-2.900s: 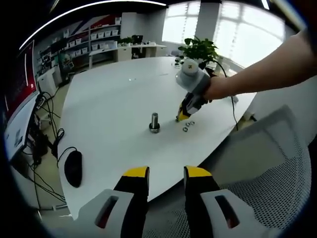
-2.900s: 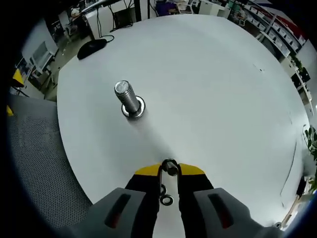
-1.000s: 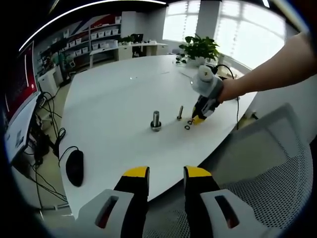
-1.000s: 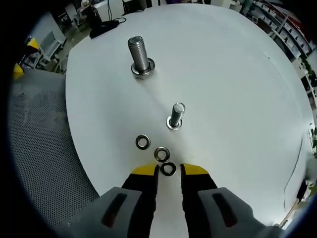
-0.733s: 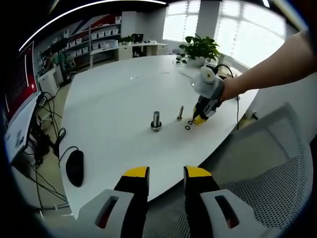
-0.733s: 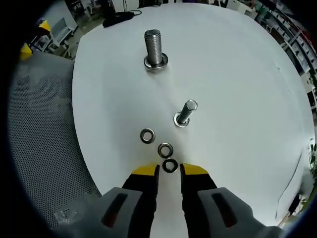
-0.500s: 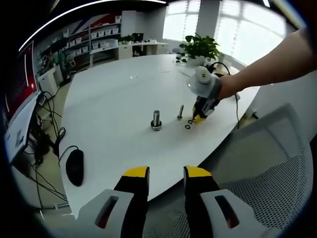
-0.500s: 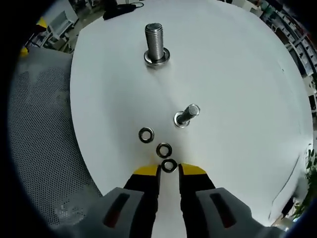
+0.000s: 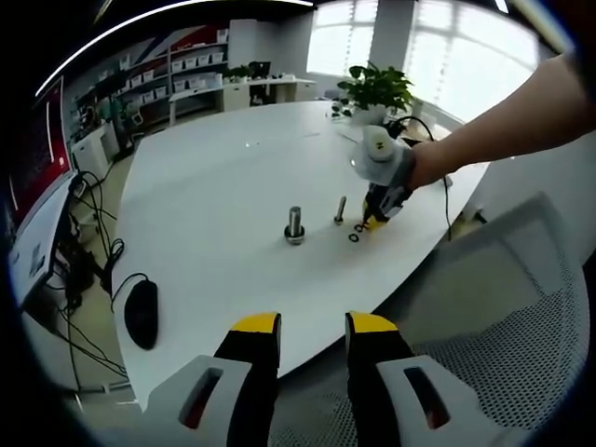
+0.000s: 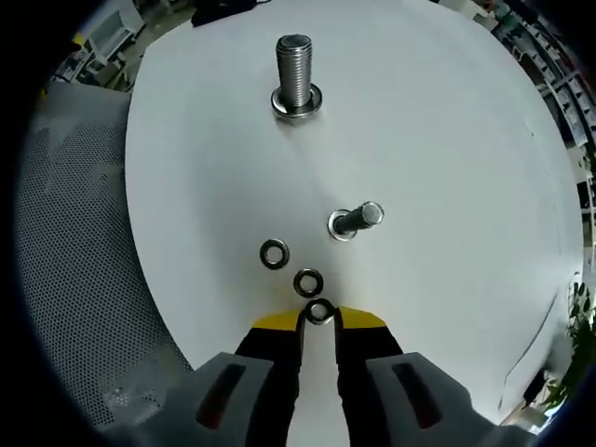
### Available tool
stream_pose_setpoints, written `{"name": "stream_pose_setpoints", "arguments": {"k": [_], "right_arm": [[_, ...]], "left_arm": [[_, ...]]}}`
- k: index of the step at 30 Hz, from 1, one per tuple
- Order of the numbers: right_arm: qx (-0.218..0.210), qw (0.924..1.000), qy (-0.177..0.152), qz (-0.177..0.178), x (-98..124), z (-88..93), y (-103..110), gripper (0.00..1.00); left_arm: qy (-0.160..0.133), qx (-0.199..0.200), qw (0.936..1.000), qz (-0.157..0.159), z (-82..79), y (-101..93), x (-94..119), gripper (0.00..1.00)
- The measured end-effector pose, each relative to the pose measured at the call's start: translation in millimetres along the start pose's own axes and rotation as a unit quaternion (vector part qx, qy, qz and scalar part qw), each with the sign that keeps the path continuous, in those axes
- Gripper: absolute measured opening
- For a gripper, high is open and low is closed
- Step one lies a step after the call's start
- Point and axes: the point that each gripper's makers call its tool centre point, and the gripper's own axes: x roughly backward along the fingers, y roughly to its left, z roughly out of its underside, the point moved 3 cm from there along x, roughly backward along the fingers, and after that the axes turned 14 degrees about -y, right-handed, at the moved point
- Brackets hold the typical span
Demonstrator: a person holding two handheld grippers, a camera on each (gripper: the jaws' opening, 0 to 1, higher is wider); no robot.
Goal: Place the washer onto the threaded stud by aligning its center hole with the stud, sliding it down to the base, and recovering from edge contact or off-axis alignment until the washer reaches the visible bottom stop.
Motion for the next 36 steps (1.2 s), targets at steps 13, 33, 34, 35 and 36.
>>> {"name": "stream_pose_setpoints", "arguments": {"k": [13,33,34,35,36], "right_arm": [[-0.057,0.9963,-0.056,0.03,2,5.1,0,0.14],[-0.087,0.9907,-0.086,0.06,22,-5.8,-12,0.14],[-0.085,0.9904,-0.09,0.061,23,-8.7,-13,0.14],[-0.082,0.9902,-0.095,0.062,25,-13.0,-14,0.14],[-0.079,0.99,-0.098,0.062,26,-16.0,-15,0.14]], "left_arm": [[-0.001,-0.003,1.0,-0.001,-0.4,-0.4,0,0.26],[-0.003,-0.001,1.0,-0.002,-0.4,1.5,0,0.26],[-0.003,-0.001,1.0,-0.002,-0.6,1.5,1,0.26],[-0.003,-0.001,1.0,-0.002,-0.5,1.6,0,0.26],[-0.003,-0.001,1.0,-0.002,-0.3,1.6,0,0.26]]}}
